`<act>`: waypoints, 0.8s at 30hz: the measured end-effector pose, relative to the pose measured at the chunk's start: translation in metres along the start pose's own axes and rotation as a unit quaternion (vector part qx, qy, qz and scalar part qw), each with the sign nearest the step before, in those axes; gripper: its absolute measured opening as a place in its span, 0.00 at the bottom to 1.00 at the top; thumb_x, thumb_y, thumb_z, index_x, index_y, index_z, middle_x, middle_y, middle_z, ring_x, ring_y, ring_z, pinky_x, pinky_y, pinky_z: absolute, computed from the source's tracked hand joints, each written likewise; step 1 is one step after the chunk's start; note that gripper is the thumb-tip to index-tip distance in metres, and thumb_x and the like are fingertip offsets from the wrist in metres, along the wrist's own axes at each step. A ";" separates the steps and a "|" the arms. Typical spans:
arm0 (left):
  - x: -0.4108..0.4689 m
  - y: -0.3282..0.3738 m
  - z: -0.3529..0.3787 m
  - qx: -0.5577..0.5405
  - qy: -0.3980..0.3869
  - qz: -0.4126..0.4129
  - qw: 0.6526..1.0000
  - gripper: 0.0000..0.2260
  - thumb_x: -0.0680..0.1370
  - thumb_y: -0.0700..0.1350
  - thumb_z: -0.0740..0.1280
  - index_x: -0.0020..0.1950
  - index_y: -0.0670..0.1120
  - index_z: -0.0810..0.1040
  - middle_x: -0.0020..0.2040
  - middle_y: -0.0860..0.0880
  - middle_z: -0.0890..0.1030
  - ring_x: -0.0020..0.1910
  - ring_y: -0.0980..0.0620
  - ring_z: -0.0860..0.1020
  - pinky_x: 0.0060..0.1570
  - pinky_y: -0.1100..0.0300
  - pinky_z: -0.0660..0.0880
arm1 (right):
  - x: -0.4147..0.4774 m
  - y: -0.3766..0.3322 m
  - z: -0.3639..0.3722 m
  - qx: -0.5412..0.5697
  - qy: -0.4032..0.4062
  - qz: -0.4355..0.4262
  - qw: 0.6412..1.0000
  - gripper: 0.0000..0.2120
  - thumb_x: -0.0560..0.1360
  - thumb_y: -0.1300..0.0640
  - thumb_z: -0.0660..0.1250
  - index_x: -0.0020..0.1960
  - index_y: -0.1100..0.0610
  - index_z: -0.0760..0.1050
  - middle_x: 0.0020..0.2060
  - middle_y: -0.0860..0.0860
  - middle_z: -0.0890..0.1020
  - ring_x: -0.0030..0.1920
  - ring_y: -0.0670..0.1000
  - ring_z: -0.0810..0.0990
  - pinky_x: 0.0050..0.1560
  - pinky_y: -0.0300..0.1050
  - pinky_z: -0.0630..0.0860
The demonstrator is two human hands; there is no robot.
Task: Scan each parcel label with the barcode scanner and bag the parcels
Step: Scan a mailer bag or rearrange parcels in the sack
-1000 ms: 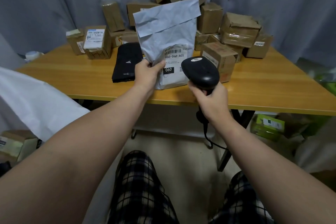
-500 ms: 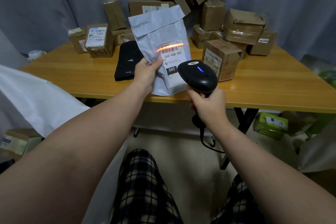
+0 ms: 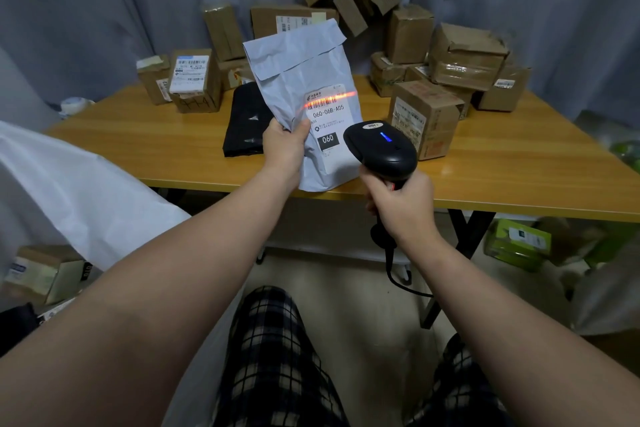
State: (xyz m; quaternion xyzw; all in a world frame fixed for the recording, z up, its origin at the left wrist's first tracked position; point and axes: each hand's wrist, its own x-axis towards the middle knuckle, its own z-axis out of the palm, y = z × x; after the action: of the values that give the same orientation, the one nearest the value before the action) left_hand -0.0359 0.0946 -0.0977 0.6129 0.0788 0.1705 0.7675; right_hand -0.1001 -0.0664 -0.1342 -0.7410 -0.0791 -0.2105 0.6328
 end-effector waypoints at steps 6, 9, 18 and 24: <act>-0.017 0.018 0.001 -0.032 0.013 0.043 0.998 0.07 0.80 0.36 0.64 0.57 0.41 0.72 0.48 0.48 0.81 0.42 0.57 0.81 0.36 0.67 0.78 | 0.005 -0.026 0.005 0.053 0.004 -0.004 0.999 0.20 0.66 0.45 0.71 0.37 0.64 0.76 0.28 0.57 0.77 0.30 0.56 0.78 0.35 0.55 0.78; -0.026 0.032 -0.013 -0.063 0.000 0.069 0.996 0.05 0.79 0.35 0.64 0.54 0.43 0.73 0.50 0.46 0.82 0.48 0.51 0.83 0.46 0.57 0.80 | 0.006 -0.044 0.013 0.074 -0.015 -0.015 0.997 0.14 0.69 0.49 0.74 0.35 0.58 0.76 0.25 0.50 0.76 0.28 0.52 0.77 0.33 0.49 0.75; -0.092 0.071 -0.122 -0.022 0.117 0.120 0.986 0.04 0.78 0.40 0.68 0.48 0.47 0.73 0.35 0.48 0.79 0.25 0.56 0.72 0.30 0.60 0.70 | -0.027 -0.092 0.095 0.139 -0.155 -0.049 0.977 0.07 0.68 0.51 0.72 0.37 0.49 0.75 0.24 0.40 0.77 0.29 0.41 0.75 0.33 0.38 0.71; -0.156 0.076 -0.230 -0.031 0.268 0.138 0.953 0.05 0.78 0.39 0.67 0.50 0.46 0.73 0.41 0.49 0.84 0.36 0.54 0.81 0.37 0.55 0.79 | -0.082 -0.101 0.164 0.130 -0.294 -0.019 0.947 0.11 0.72 0.55 0.74 0.41 0.63 0.78 0.27 0.50 0.77 0.30 0.48 0.77 0.36 0.46 0.73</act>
State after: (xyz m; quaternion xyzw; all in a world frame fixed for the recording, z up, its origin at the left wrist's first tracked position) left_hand -0.2693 0.2629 -0.0923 0.5252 0.1911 0.4355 0.7058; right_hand -0.1779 0.1242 -0.0952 -0.6794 -0.3021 0.0165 0.6685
